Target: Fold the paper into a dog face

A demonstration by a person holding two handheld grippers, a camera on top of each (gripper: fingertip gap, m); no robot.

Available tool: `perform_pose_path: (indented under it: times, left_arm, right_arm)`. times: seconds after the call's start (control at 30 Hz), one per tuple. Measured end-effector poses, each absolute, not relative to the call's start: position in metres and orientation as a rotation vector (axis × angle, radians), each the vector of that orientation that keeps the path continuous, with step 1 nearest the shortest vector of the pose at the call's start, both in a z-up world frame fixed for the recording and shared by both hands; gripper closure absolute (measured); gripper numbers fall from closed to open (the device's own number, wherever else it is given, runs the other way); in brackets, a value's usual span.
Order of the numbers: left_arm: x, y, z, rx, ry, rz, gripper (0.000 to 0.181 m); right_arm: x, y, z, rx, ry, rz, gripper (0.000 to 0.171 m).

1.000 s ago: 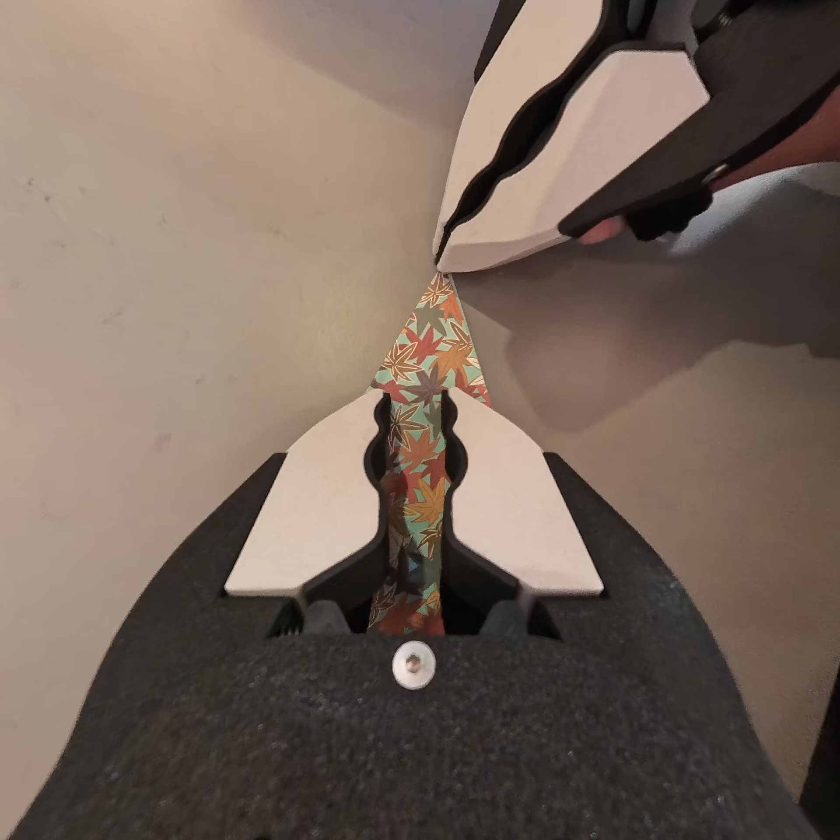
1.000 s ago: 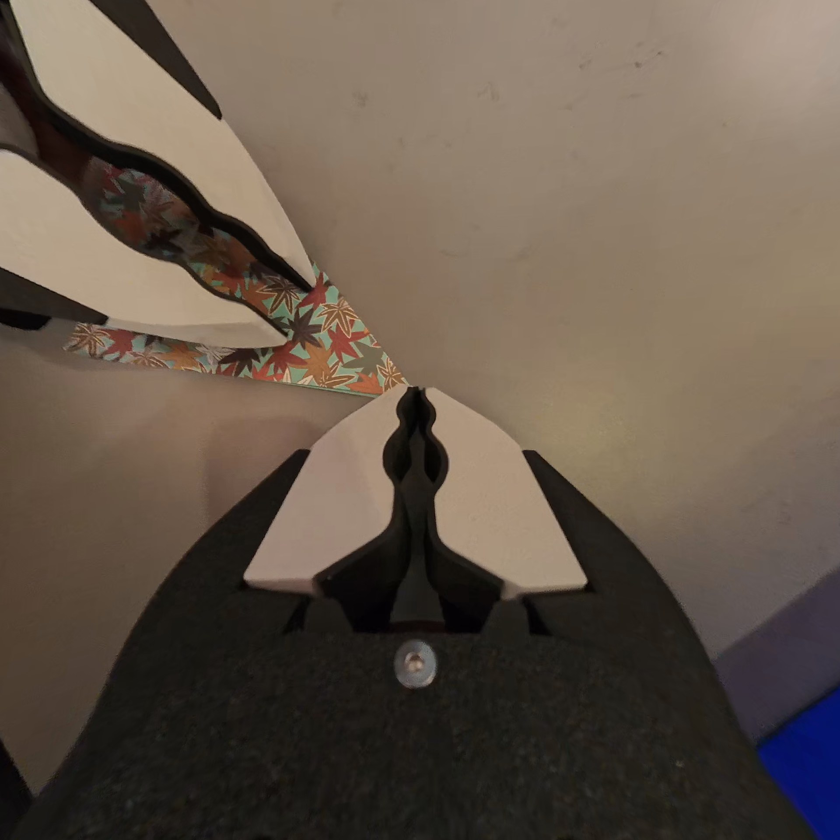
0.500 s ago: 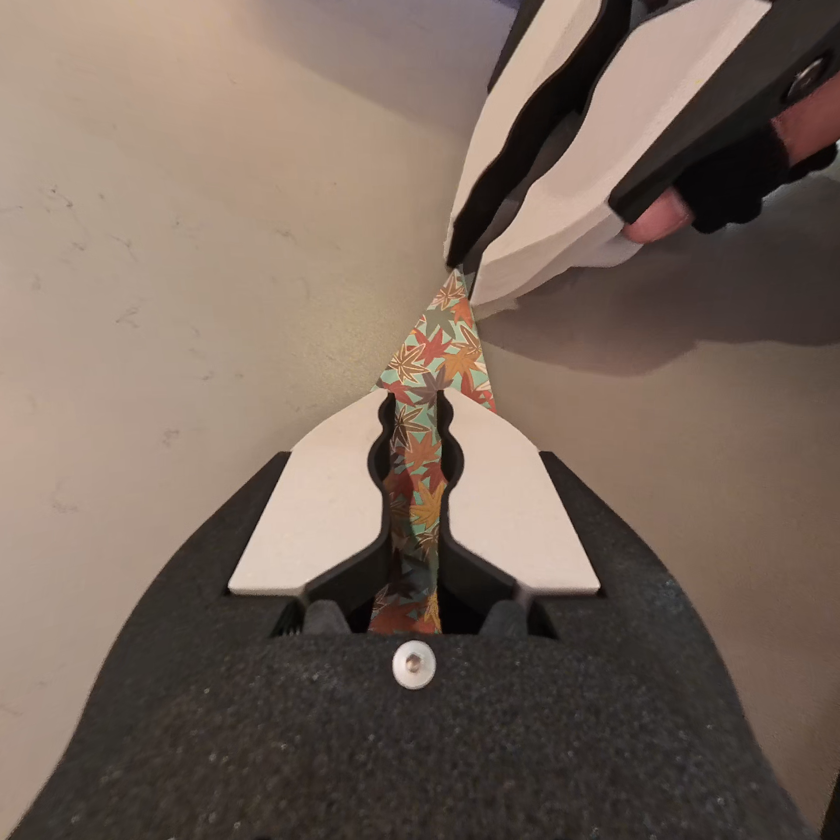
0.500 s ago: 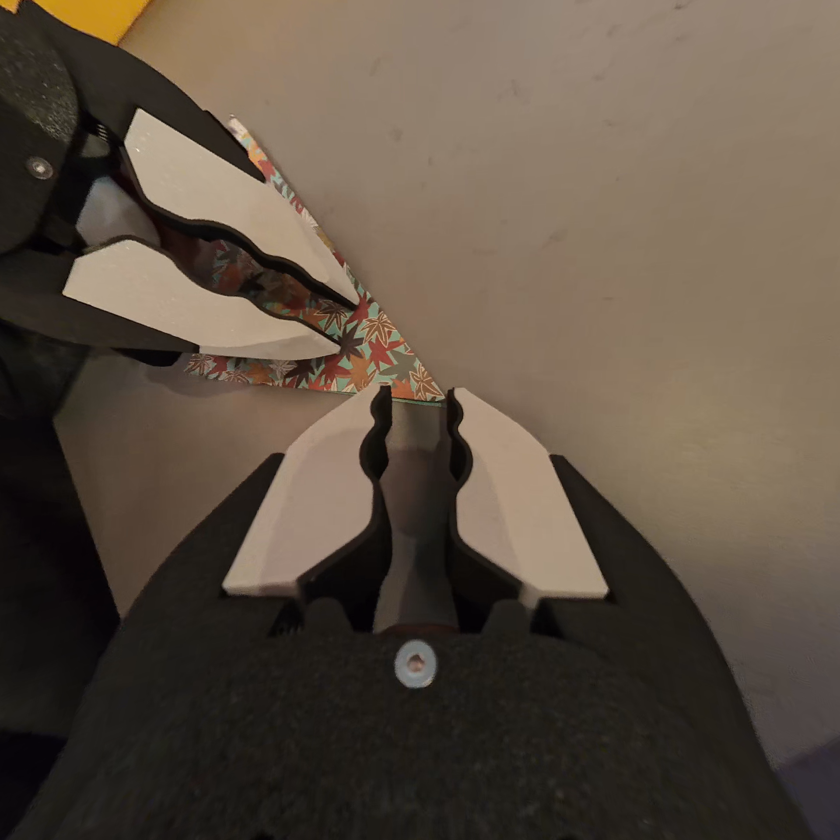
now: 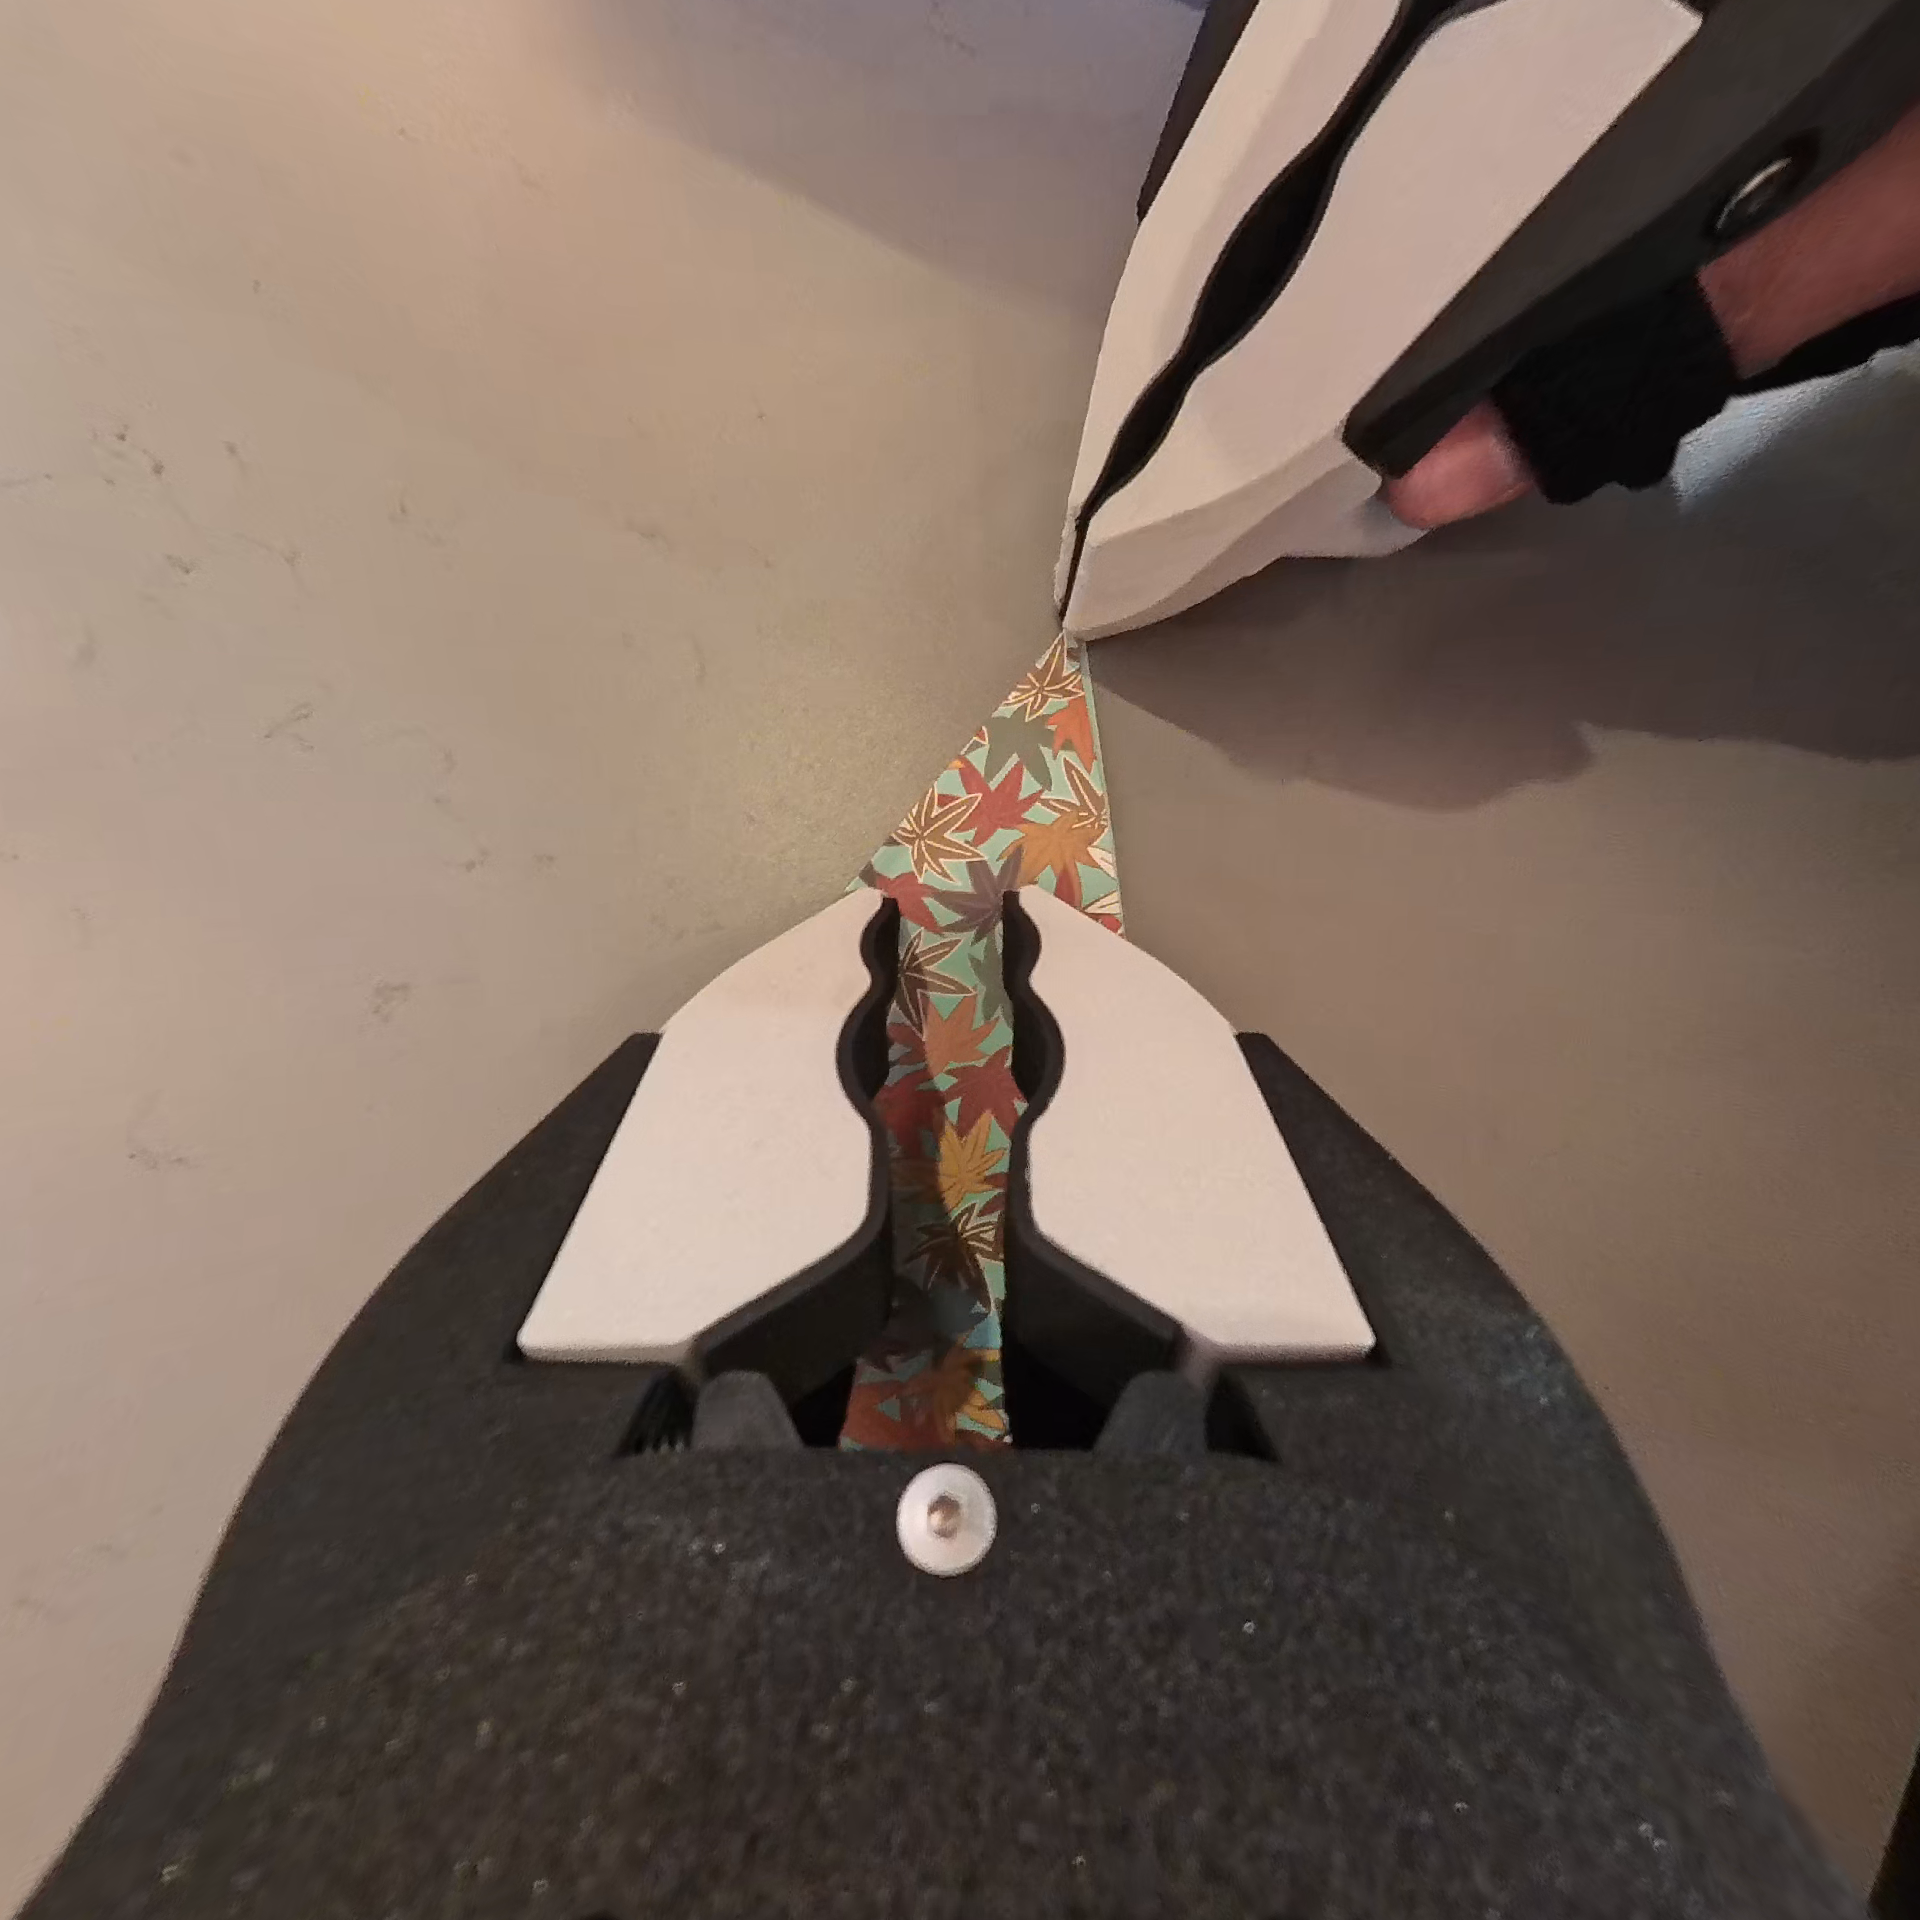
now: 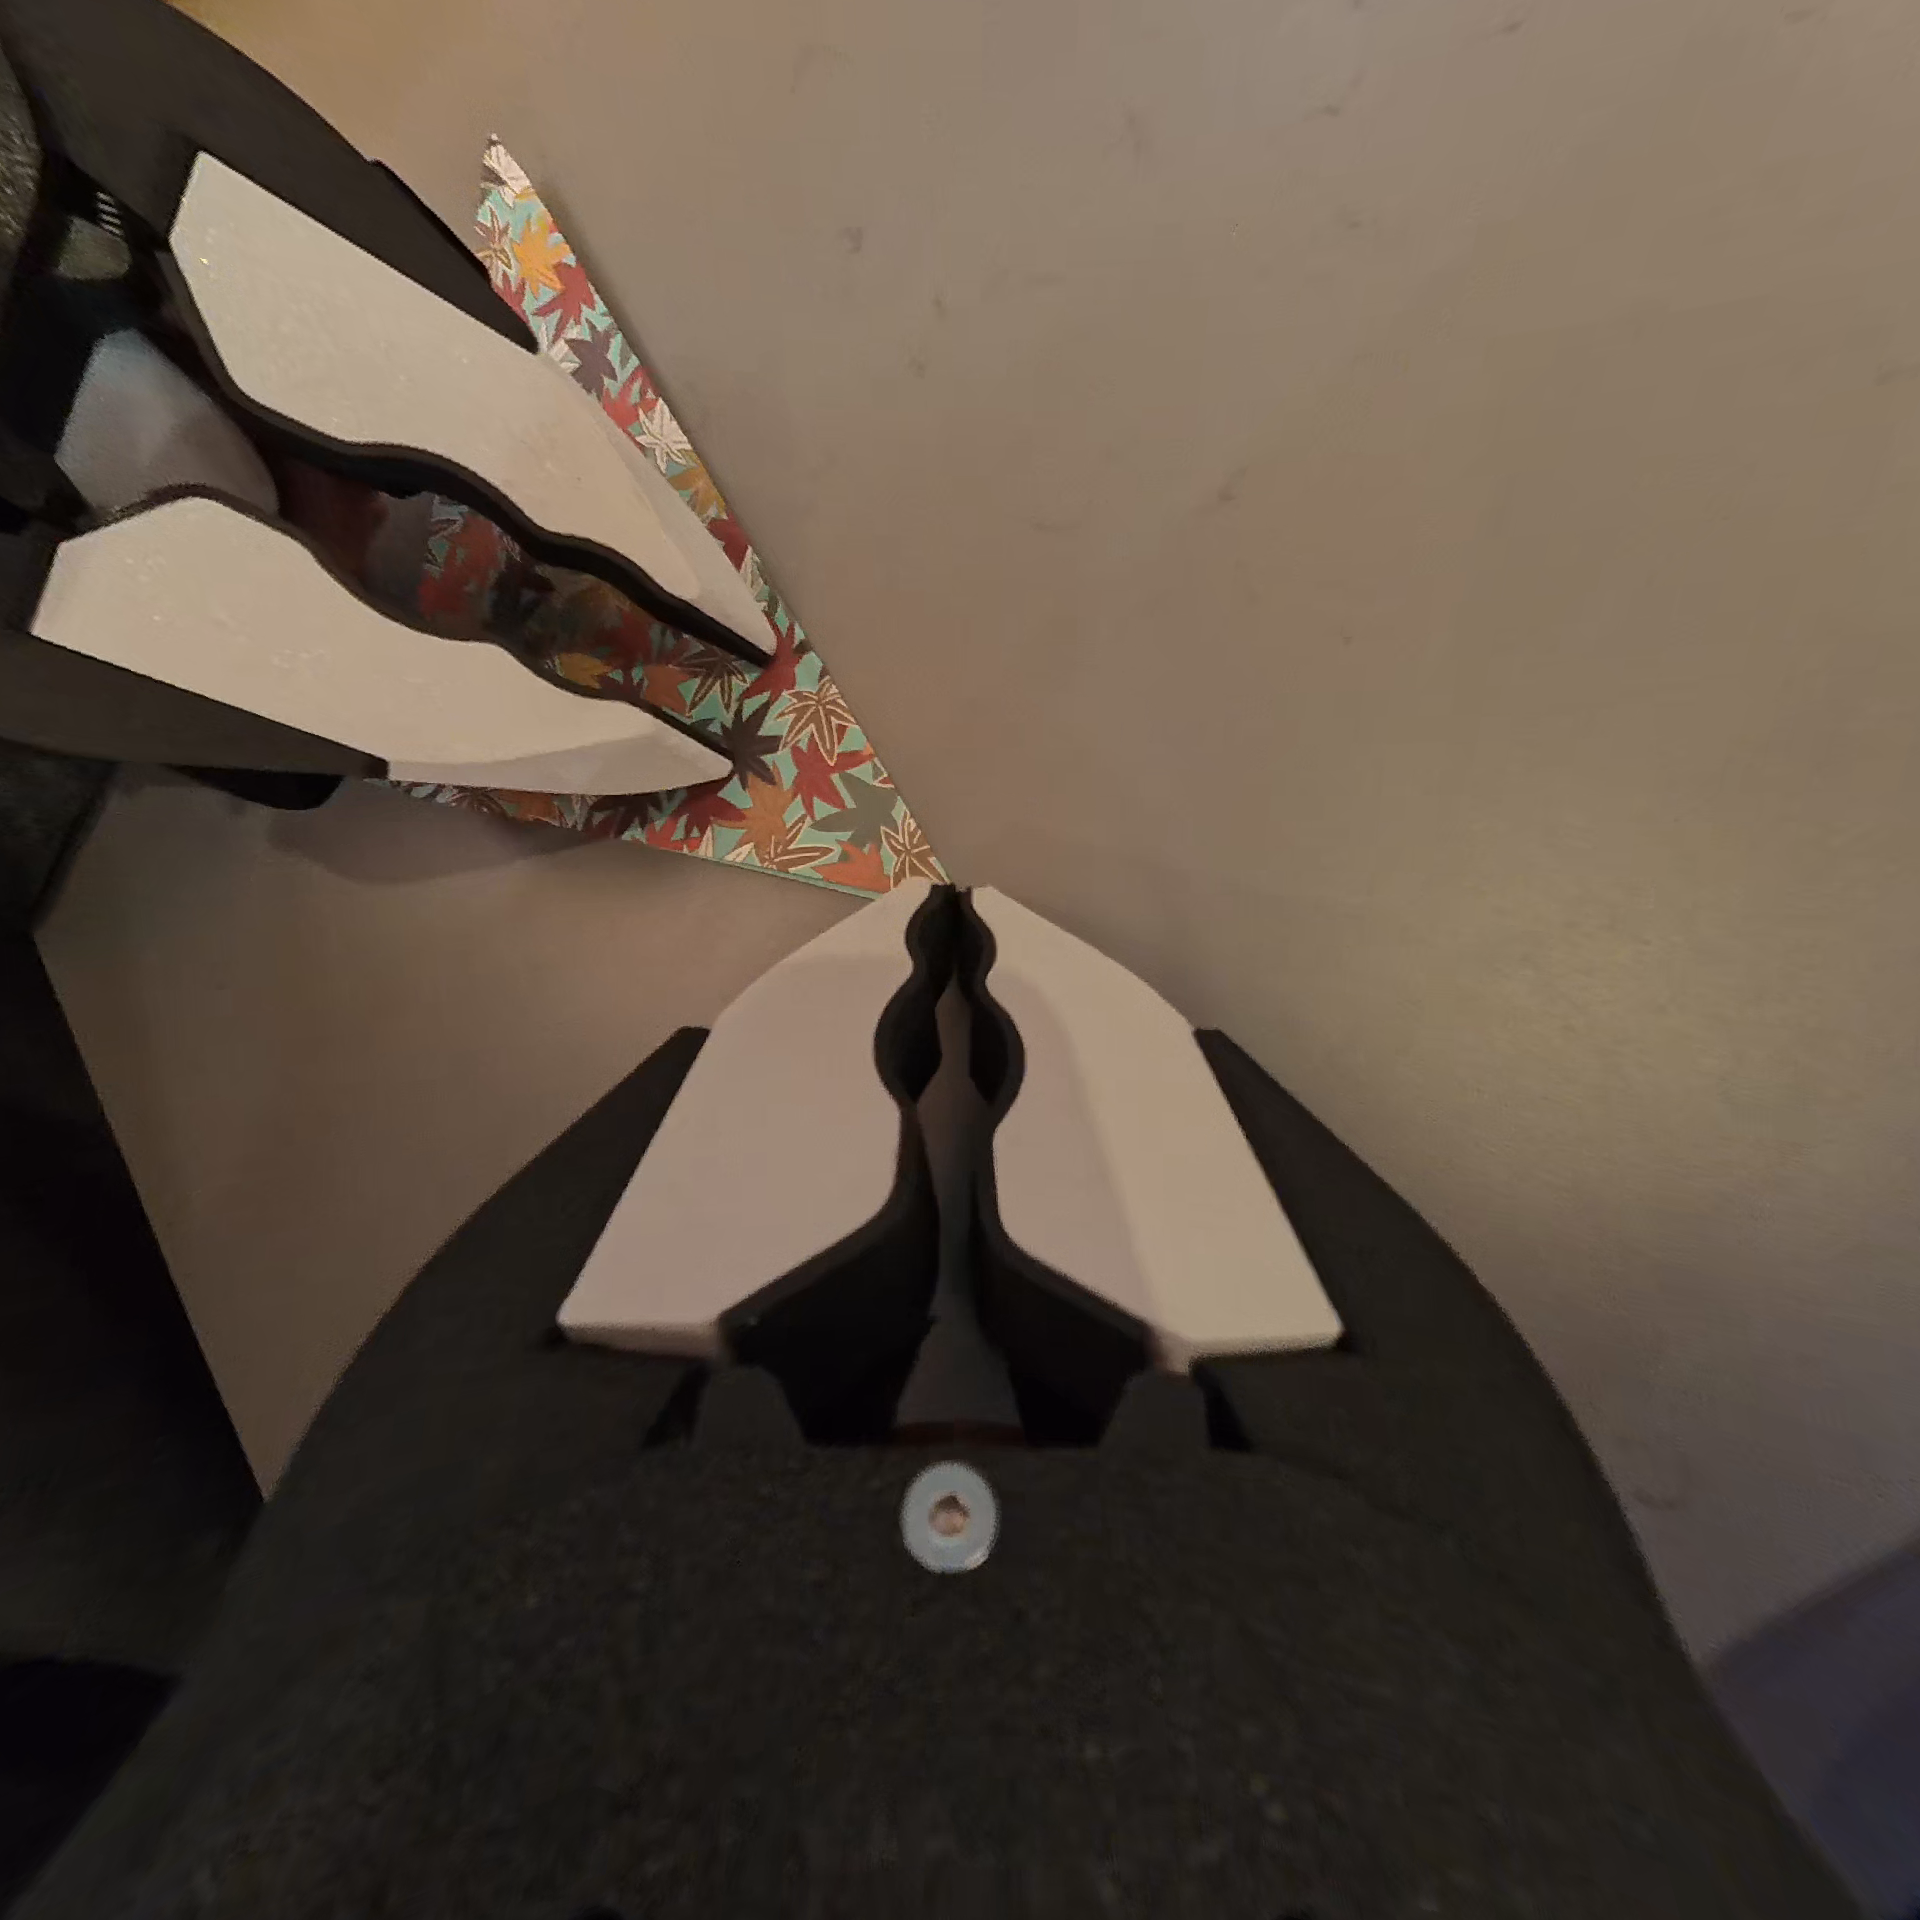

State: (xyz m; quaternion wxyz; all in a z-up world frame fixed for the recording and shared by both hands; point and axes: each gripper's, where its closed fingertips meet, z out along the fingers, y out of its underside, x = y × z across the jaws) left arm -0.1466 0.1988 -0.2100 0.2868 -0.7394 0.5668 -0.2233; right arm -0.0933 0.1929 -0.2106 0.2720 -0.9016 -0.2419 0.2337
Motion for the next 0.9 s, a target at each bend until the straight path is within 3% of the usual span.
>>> perform_pose_path:
  times: [0.37, 0.53, 0.73, 0.9]
  left_arm:
    - [-0.151, 0.197, -0.209, -2.014, 1.532, -0.666, 0.156]
    - [-0.151, 0.198, -0.209, -2.019, 1.513, -0.678, 0.158]
    - [-0.151, 0.197, -0.209, -1.991, 1.510, -0.638, 0.158]
    - [-0.151, 0.197, -0.209, -1.991, 1.505, -0.641, 0.159]
  right_arm:
    - [-0.088, 0.209, -0.204, -2.388, -0.709, 0.469, 0.171]
    - [-0.100, 0.197, -0.206, -2.423, -0.714, 0.620, 0.171]
    - [-0.095, 0.197, -0.206, -2.440, -0.696, 0.606, 0.146]
    - [-0.105, 0.195, -0.204, -2.413, -0.647, 0.754, 0.144]
